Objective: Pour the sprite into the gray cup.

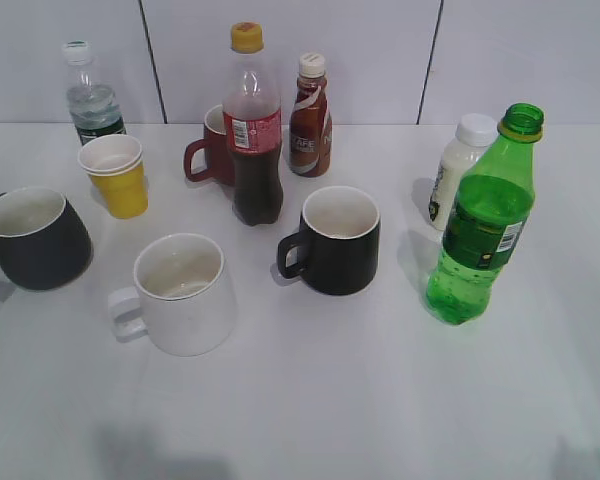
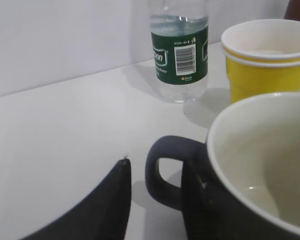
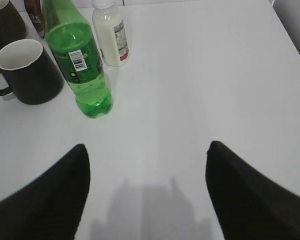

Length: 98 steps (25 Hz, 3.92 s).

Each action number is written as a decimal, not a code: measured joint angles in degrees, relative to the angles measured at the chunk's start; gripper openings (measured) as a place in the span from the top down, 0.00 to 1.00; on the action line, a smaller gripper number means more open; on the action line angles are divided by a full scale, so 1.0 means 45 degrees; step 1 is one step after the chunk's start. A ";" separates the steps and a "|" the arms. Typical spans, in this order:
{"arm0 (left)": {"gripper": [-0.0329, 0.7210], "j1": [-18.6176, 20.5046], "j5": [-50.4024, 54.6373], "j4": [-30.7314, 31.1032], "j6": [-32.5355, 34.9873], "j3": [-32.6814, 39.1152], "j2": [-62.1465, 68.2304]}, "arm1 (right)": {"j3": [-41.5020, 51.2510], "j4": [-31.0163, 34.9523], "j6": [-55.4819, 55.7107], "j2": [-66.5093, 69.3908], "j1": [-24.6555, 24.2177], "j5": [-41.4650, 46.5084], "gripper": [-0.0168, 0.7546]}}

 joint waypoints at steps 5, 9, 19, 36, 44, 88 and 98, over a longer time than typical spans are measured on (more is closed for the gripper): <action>0.59 0.0013 0.0387 0.0273 0.0000 0.0002 0.0000 | 0.0000 0.0009 0.0000 0.0000 0.0000 0.0000 0.27; 0.59 0.0025 0.0536 0.1477 0.0000 0.0002 0.0000 | 0.0000 0.0009 0.0000 0.0000 0.0000 0.0000 0.27; 0.51 0.0025 0.0563 0.2044 0.0000 0.0737 0.0000 | 0.0000 0.0009 0.0000 0.0000 0.0000 0.0000 0.27; 0.49 -0.0318 0.0835 0.2114 0.0000 -0.0173 0.0379 | 0.0000 0.0009 0.0000 0.0000 0.0000 0.0000 0.27; 0.54 -0.0620 0.0561 0.1972 0.0000 -0.0645 0.0983 | 0.0000 0.0009 0.0000 0.0000 0.0000 -0.0004 0.27; 0.88 -0.1905 0.0533 -0.1796 -0.1302 0.2482 -0.5321 | 0.0905 0.4722 -0.5238 0.6955 0.0028 -1.2399 0.33; 0.88 -0.2662 0.0662 -0.1692 -0.1302 0.2663 -0.6091 | 0.1407 0.4821 -0.5323 0.8994 0.5207 -1.3776 0.41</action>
